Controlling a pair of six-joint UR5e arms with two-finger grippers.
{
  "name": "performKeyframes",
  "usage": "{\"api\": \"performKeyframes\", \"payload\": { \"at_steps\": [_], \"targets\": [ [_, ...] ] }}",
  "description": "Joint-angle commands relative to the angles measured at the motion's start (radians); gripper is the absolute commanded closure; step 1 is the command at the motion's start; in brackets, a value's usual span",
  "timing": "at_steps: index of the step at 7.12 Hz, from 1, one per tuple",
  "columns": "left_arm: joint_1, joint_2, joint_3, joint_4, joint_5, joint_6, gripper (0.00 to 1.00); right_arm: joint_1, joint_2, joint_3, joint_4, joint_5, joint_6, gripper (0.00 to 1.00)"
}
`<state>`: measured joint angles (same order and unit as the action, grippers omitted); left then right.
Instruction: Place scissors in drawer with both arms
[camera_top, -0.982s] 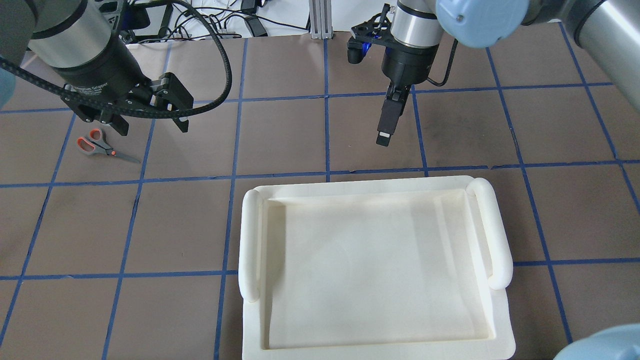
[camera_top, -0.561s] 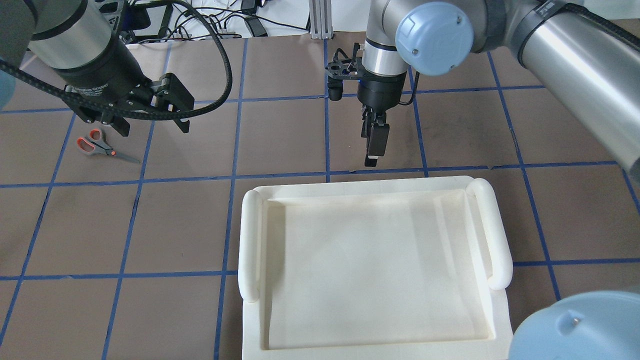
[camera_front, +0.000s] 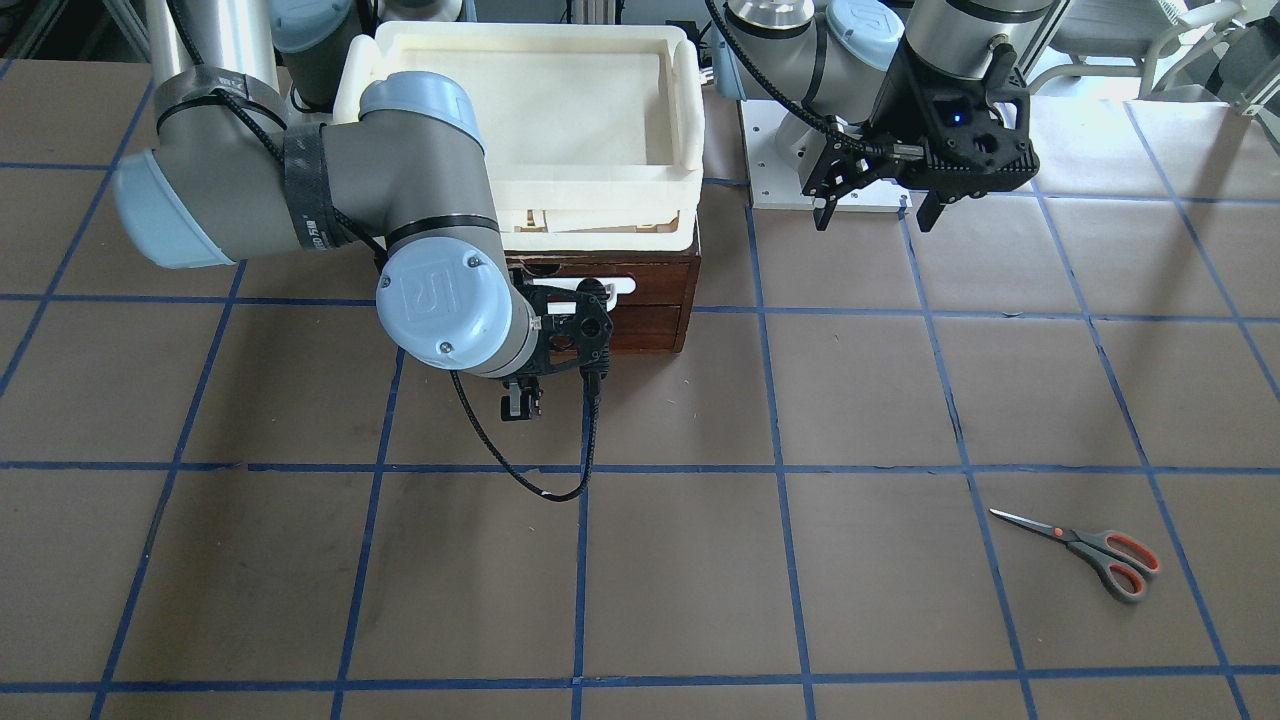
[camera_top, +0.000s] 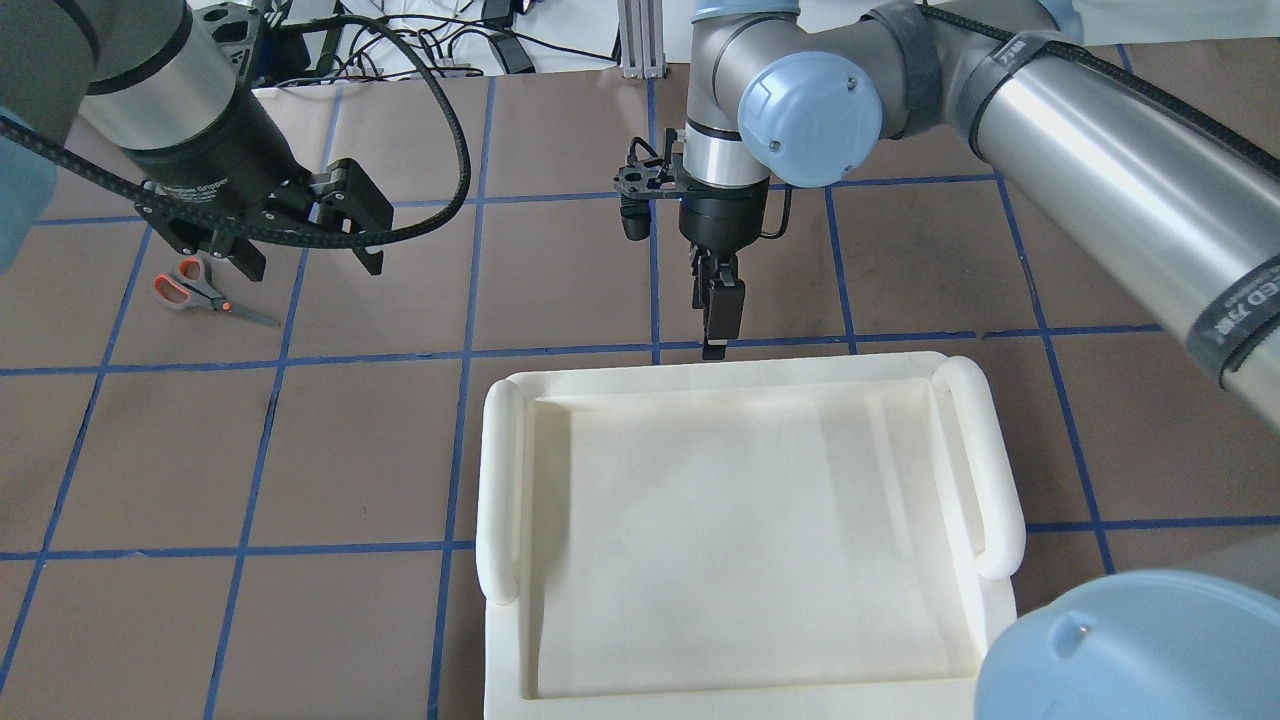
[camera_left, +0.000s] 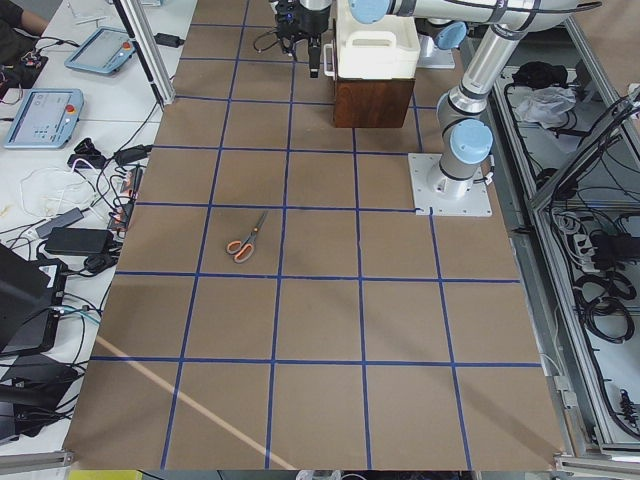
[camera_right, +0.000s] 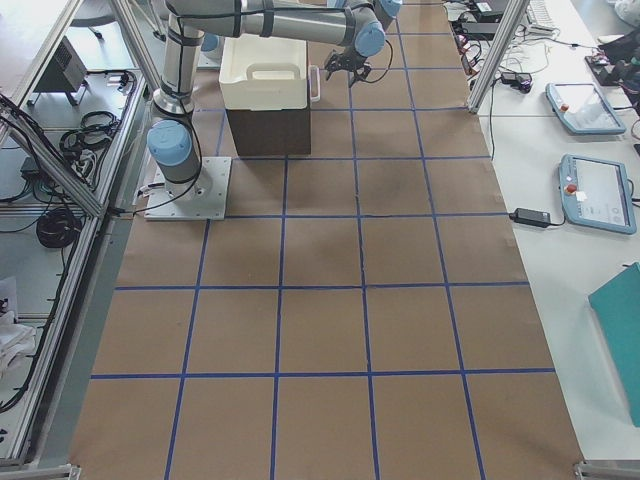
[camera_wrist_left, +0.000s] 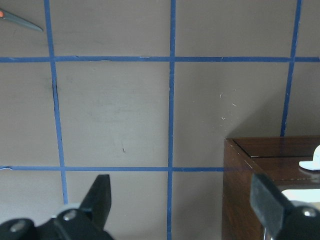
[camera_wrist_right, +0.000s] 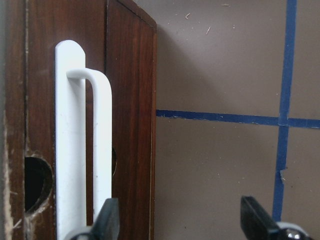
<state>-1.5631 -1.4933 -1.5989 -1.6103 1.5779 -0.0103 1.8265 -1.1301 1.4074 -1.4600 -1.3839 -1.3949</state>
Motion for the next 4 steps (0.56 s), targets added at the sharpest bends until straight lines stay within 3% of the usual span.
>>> {"api": "performKeyframes", "payload": {
  "at_steps": [1,2,4],
  "targets": [
    [0.015,-0.002,-0.001,0.007,0.002,0.039,0.0,0.007,0.0,0.022,0.006,-0.001,0.011,0.14],
    [0.04,-0.004,-0.003,0.038,0.004,0.188,0.0,0.02,0.0,0.039,0.003,-0.003,0.031,0.14],
    [0.176,-0.016,-0.036,0.044,-0.025,0.297,0.0,0.027,0.001,0.05,-0.005,-0.003,0.048,0.14]
  ]
}}
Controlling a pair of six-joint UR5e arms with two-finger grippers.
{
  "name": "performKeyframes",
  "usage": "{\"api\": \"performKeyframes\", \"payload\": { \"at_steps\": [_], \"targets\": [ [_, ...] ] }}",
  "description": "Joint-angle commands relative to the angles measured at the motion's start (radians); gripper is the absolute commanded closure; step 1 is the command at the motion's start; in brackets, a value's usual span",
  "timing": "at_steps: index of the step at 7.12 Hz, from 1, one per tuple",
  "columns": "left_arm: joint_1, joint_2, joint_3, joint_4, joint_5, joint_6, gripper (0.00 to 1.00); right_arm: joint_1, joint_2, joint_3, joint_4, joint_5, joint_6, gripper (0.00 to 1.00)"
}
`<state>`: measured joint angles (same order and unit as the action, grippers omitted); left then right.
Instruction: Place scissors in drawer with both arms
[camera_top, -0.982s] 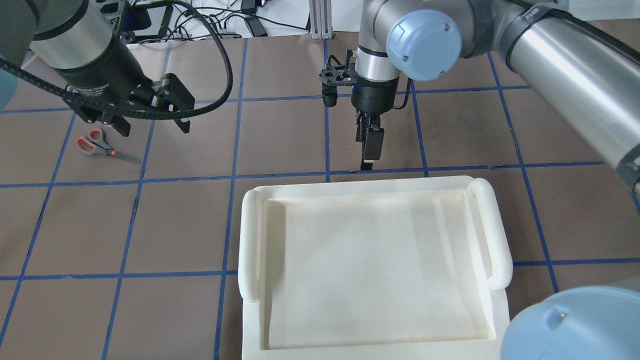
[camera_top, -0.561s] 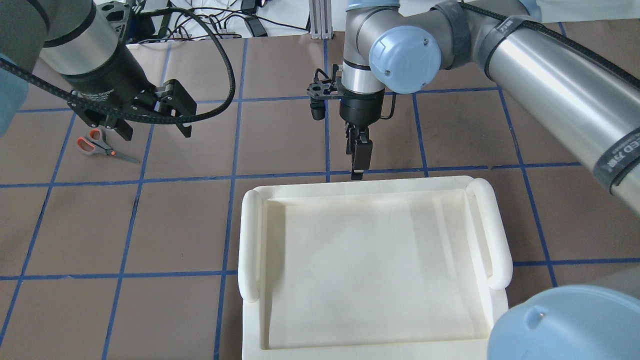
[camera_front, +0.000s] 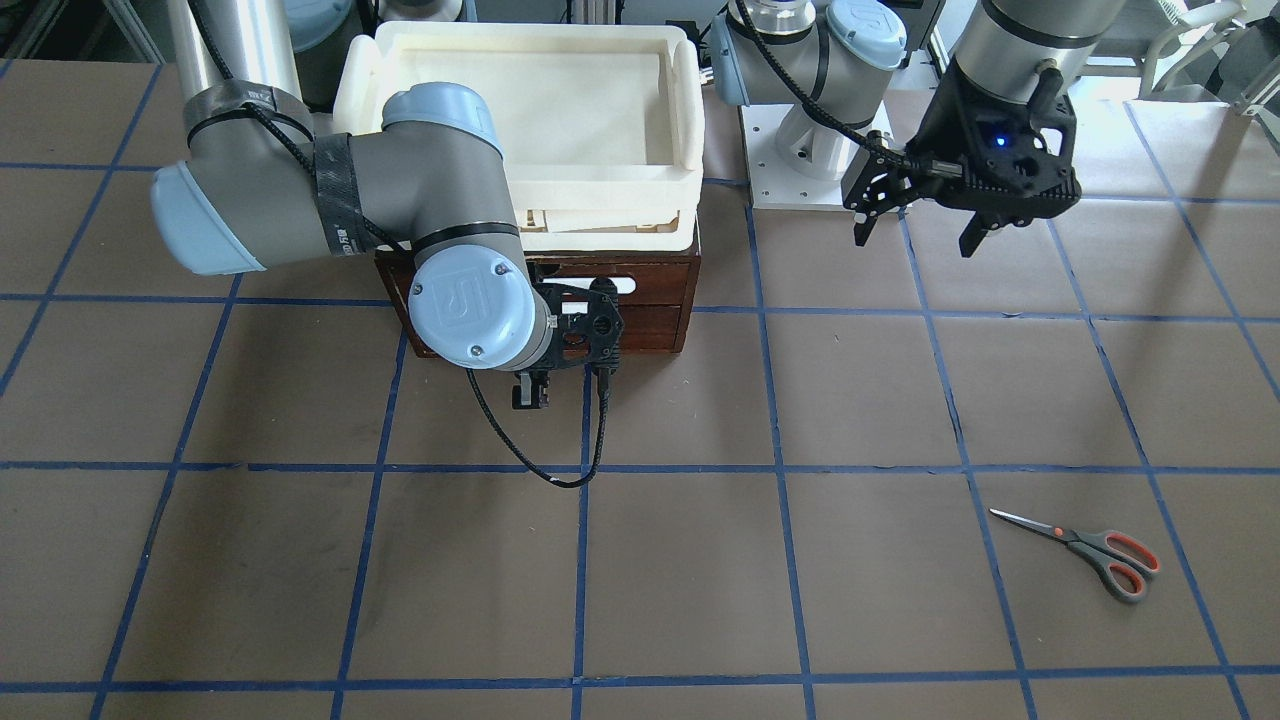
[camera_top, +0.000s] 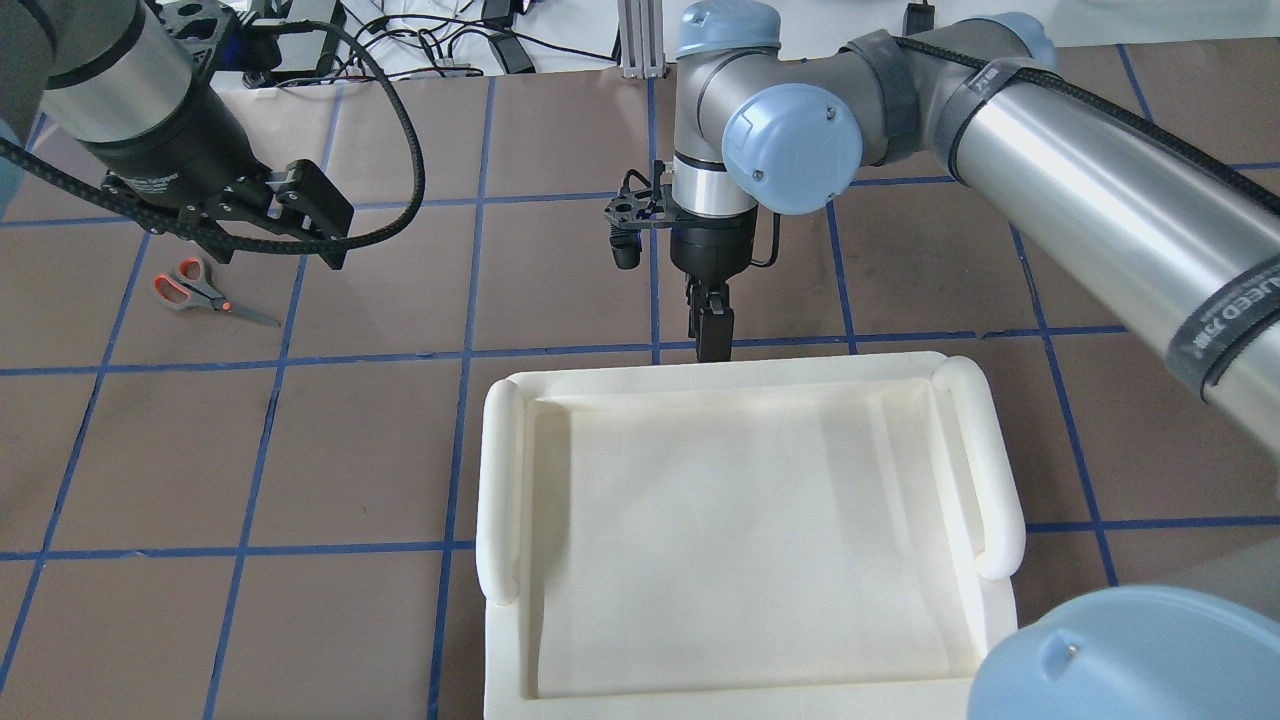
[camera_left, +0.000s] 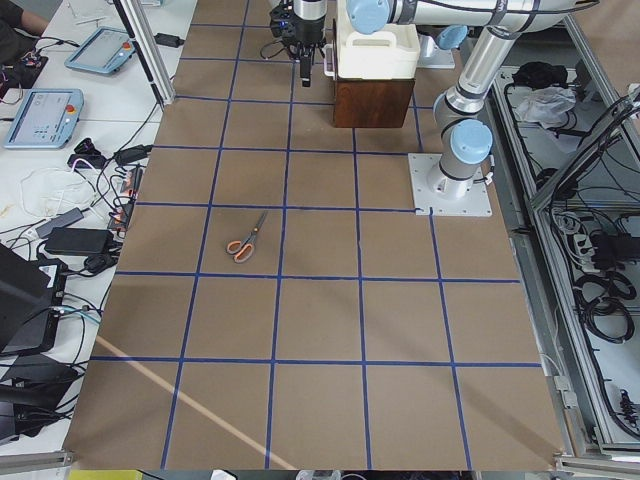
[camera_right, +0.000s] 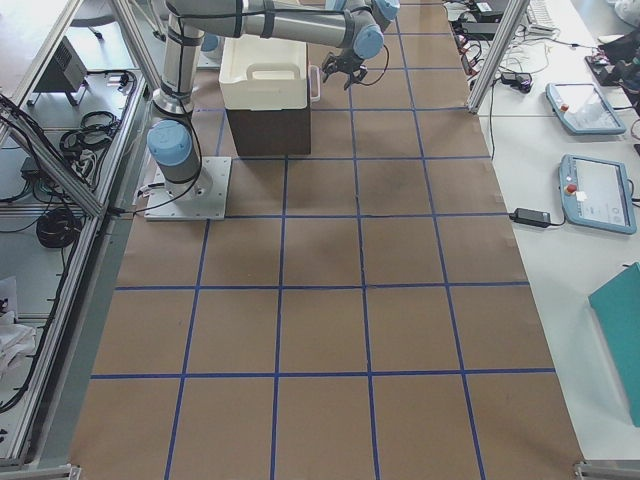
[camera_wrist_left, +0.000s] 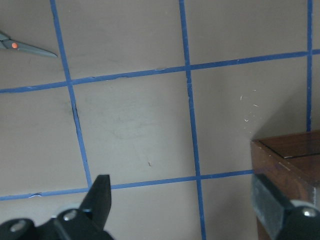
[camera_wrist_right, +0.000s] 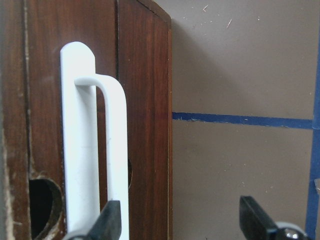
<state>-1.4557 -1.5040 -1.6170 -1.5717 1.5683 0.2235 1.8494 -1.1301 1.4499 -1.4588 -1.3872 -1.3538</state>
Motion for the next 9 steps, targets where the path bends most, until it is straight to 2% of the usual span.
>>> {"api": "performKeyframes", "payload": {
  "at_steps": [1,3,4,5,6,8,9],
  "targets": [
    [0.081,-0.005,-0.023,0.005,-0.019,0.121,0.01,0.002,0.001,0.009,-0.006,0.0,0.004,0.15],
    [0.092,-0.021,-0.023,0.018,-0.021,0.195,0.04,0.002,-0.002,0.006,0.001,-0.016,0.004,0.17],
    [0.147,-0.04,-0.024,0.025,-0.002,0.314,0.04,-0.001,-0.017,-0.018,0.006,-0.057,0.001,0.18],
    [0.279,-0.062,-0.029,0.025,-0.014,0.455,0.04,-0.004,-0.029,-0.016,0.008,-0.061,-0.001,0.18],
    [0.361,-0.085,-0.03,0.035,-0.016,0.571,0.03,-0.004,-0.03,-0.01,0.02,-0.064,-0.004,0.18],
    [0.367,-0.117,-0.034,0.051,-0.013,0.602,0.04,-0.004,-0.024,0.024,0.006,-0.058,-0.015,0.18],
    [0.376,-0.168,-0.04,0.156,-0.001,0.691,0.04,-0.004,-0.022,0.047,0.002,-0.062,-0.025,0.19]
  ]
}}
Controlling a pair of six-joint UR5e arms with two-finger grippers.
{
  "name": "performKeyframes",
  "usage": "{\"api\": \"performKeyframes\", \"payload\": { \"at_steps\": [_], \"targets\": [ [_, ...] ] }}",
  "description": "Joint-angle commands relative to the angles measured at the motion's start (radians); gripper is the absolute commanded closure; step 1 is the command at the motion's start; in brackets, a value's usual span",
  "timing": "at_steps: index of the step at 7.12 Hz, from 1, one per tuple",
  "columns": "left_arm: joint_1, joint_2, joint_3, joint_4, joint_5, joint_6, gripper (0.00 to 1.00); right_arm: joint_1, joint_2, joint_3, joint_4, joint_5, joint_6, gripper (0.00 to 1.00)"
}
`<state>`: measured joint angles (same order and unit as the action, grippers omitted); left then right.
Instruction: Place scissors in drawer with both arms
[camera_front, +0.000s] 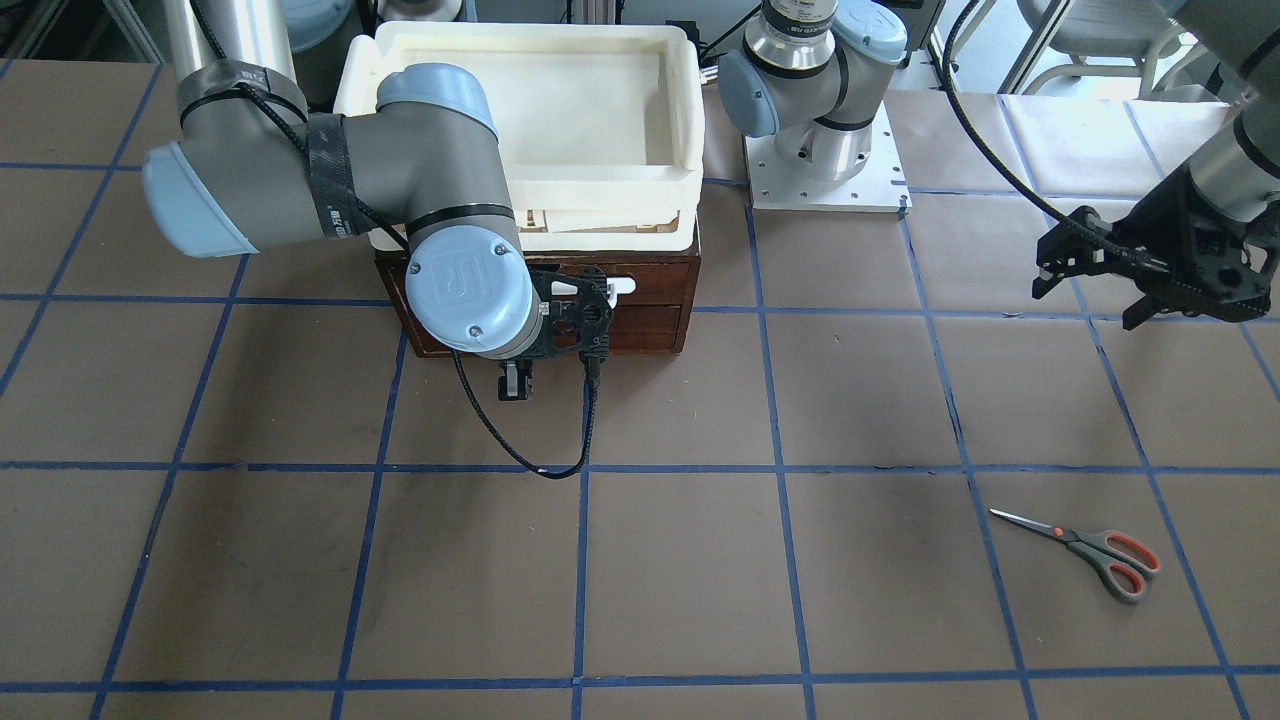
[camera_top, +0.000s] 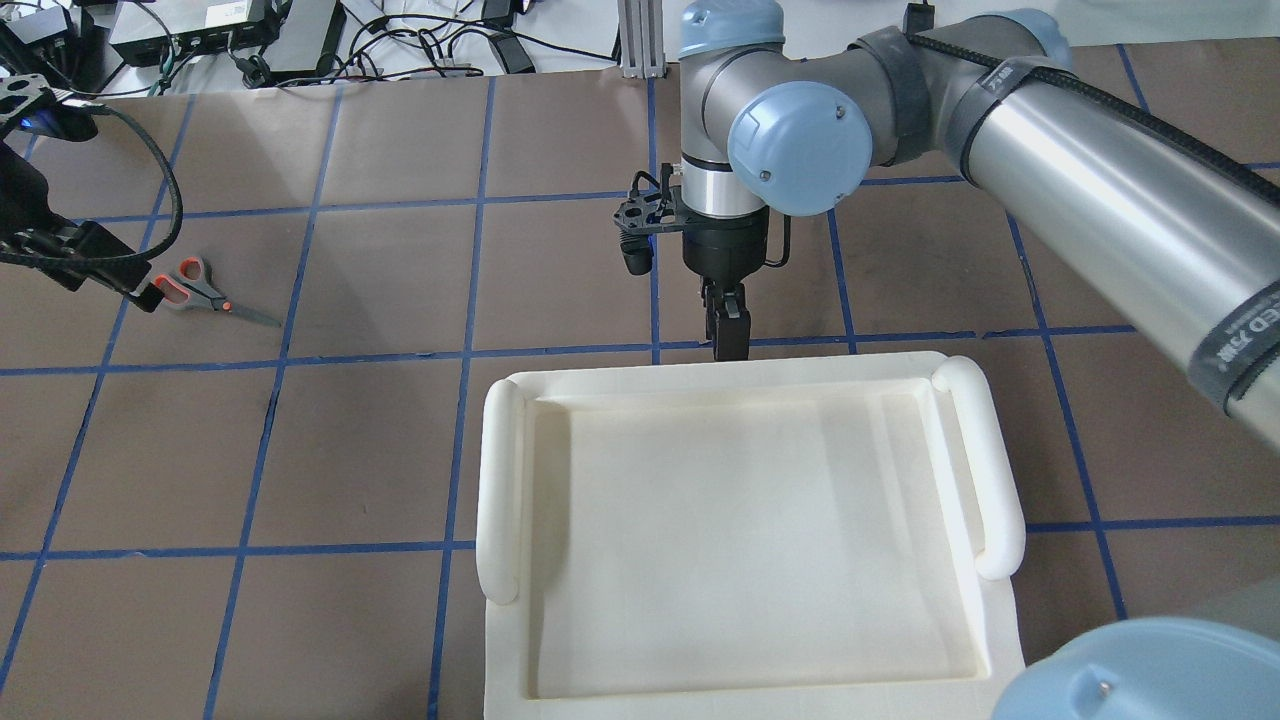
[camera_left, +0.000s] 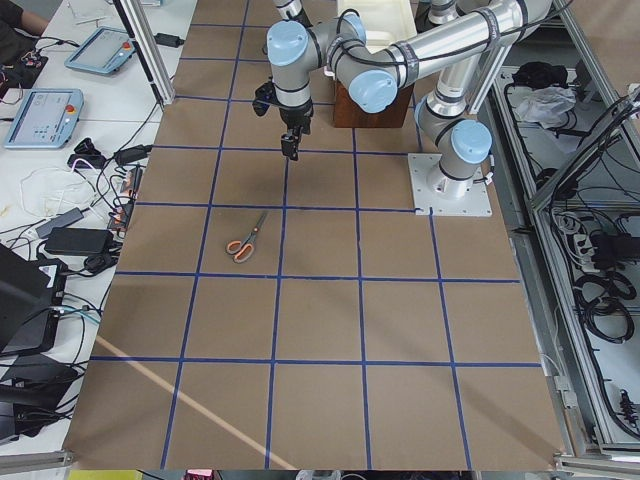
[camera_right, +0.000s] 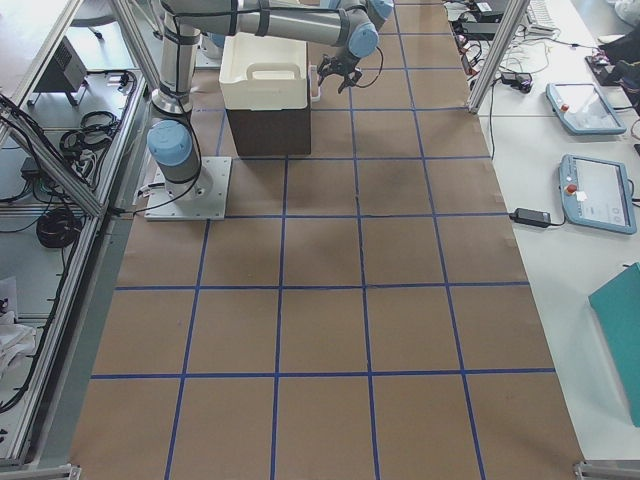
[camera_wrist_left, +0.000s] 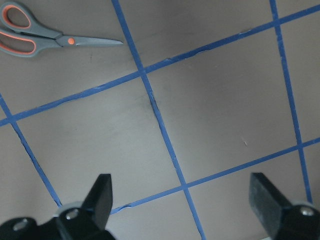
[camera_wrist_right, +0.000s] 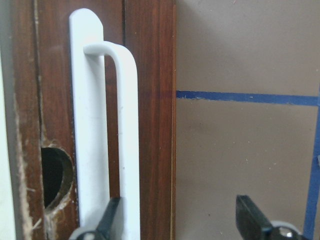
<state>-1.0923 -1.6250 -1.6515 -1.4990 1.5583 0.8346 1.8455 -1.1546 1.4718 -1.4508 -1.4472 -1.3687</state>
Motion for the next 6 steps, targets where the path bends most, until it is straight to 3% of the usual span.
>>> {"api": "performKeyframes", "payload": {
  "at_steps": [1,2,3,5,6],
  "targets": [
    [0.047,-0.079,-0.004,0.118,0.017,0.194,0.04,0.0,0.004,0.031,-0.025,-0.001,-0.035,0.19],
    [0.083,-0.129,-0.005,0.194,0.017,0.313,0.03,0.0,0.004,0.033,-0.026,0.002,-0.032,0.19],
    [0.092,-0.169,-0.005,0.263,0.016,0.446,0.02,0.0,0.013,0.033,-0.058,0.001,-0.033,0.38],
    [0.092,-0.272,-0.005,0.371,0.016,0.722,0.0,0.0,0.012,0.033,-0.103,-0.009,-0.027,0.55],
    [0.092,-0.33,-0.004,0.446,0.017,0.888,0.0,0.0,0.012,0.025,-0.103,-0.013,-0.026,0.58]
  ]
}}
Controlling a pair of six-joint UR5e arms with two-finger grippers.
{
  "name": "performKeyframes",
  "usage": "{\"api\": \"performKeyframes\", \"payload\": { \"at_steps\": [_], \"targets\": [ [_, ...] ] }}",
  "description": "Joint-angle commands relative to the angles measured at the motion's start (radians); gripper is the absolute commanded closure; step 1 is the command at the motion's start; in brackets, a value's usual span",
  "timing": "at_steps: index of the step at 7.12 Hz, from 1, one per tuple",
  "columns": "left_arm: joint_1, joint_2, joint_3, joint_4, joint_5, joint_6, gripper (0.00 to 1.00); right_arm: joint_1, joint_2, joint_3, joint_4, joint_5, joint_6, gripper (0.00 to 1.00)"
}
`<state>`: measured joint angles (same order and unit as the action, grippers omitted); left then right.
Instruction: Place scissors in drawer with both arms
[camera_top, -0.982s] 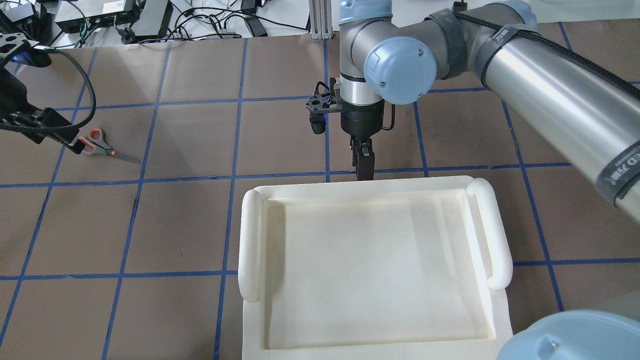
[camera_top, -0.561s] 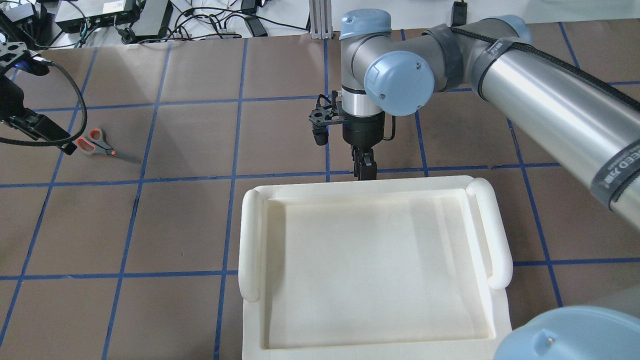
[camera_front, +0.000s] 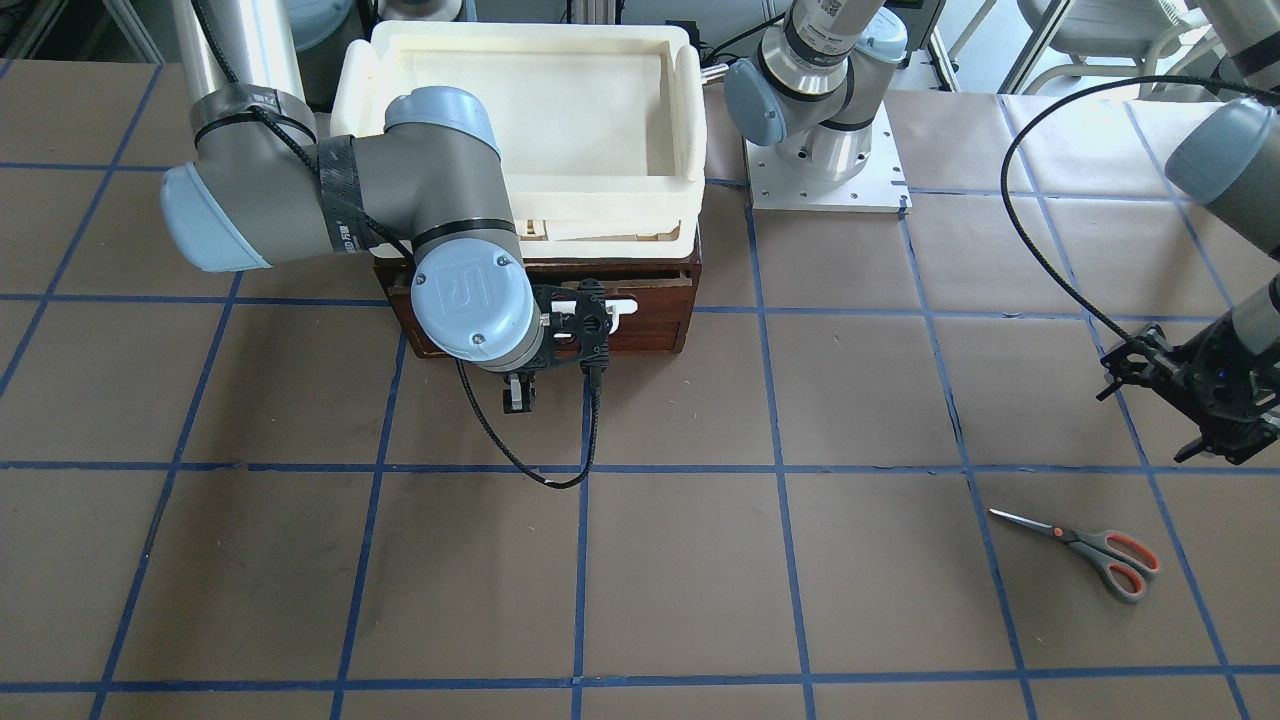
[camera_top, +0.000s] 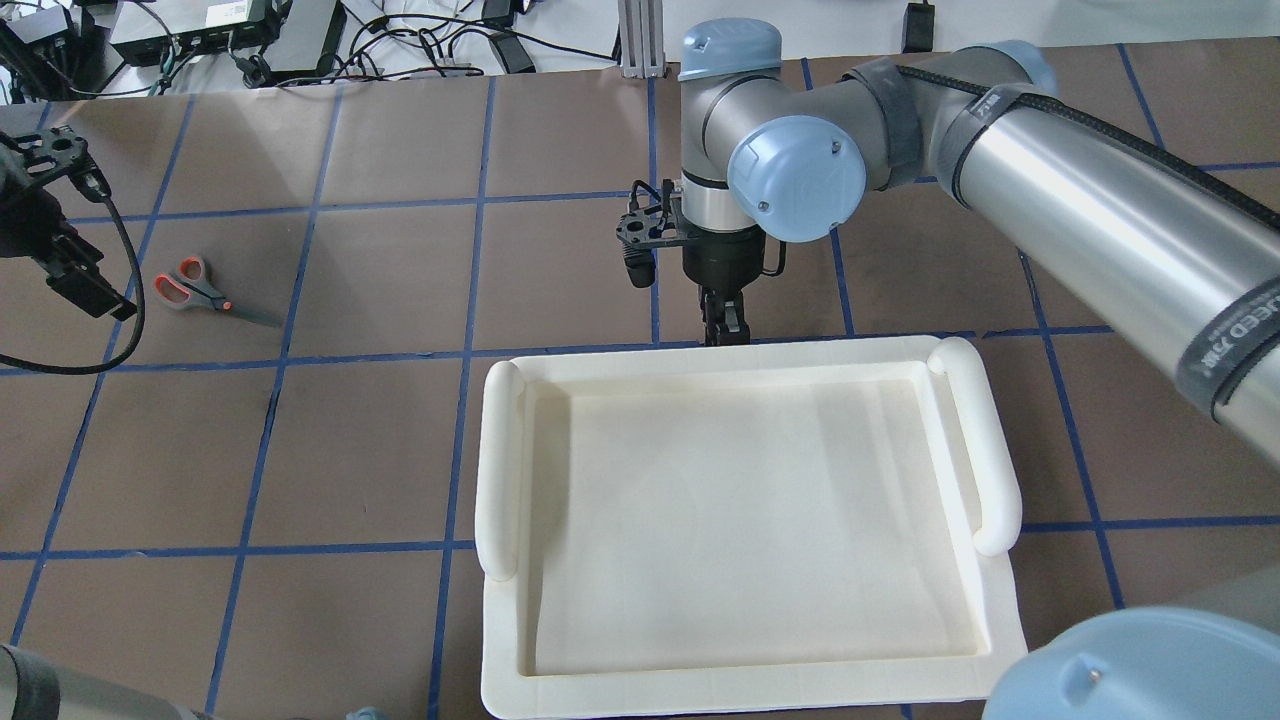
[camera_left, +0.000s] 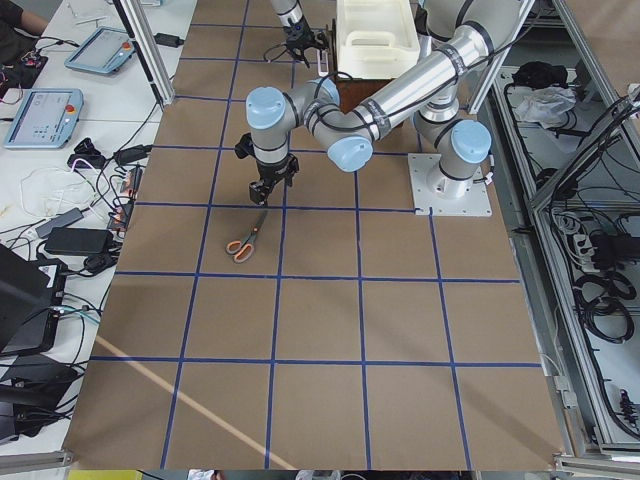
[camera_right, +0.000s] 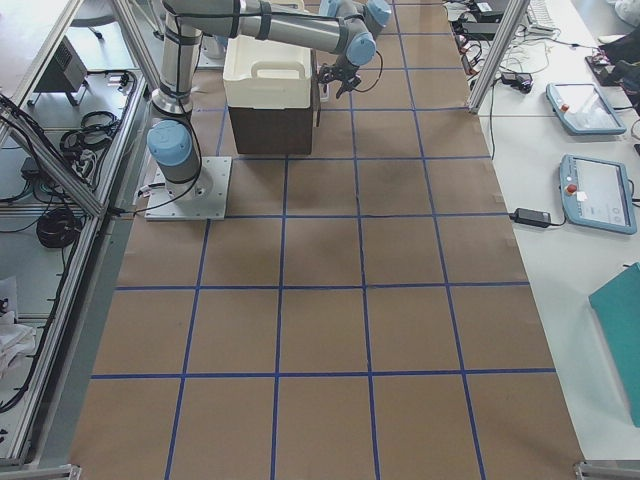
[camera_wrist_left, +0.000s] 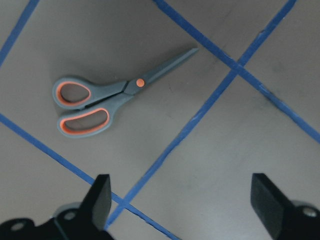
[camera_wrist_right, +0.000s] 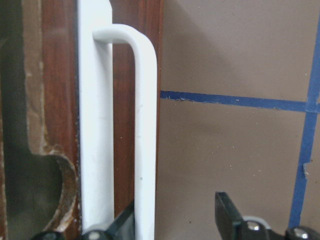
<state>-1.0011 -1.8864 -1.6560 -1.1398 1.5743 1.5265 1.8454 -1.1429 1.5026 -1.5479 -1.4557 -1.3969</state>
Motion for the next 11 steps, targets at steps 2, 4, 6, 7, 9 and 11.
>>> {"api": "performKeyframes", "payload": {
  "at_steps": [2,4,6,7,9,11],
  "targets": [
    [0.001,-0.115,0.034,0.12,0.0,0.404,0.0,0.0,0.003,-0.037,-0.011,-0.025,0.001,0.61],
    [-0.001,-0.12,0.056,0.126,0.0,0.431,0.0,-0.002,0.034,-0.096,-0.011,-0.025,-0.005,0.62],
    [-0.014,-0.135,0.085,0.129,-0.007,0.562,0.01,-0.003,0.077,-0.165,-0.012,-0.04,-0.008,0.63],
    [-0.023,-0.157,0.085,0.129,-0.013,0.616,0.01,-0.003,0.087,-0.18,-0.015,-0.048,-0.013,0.63],
    [-0.025,-0.203,0.085,0.153,-0.013,0.829,0.02,-0.015,0.112,-0.215,-0.032,-0.048,-0.055,0.63],
    [-0.025,-0.267,0.087,0.254,-0.016,1.022,0.07,-0.031,0.135,-0.228,-0.084,-0.043,-0.063,0.63]
  ]
}}
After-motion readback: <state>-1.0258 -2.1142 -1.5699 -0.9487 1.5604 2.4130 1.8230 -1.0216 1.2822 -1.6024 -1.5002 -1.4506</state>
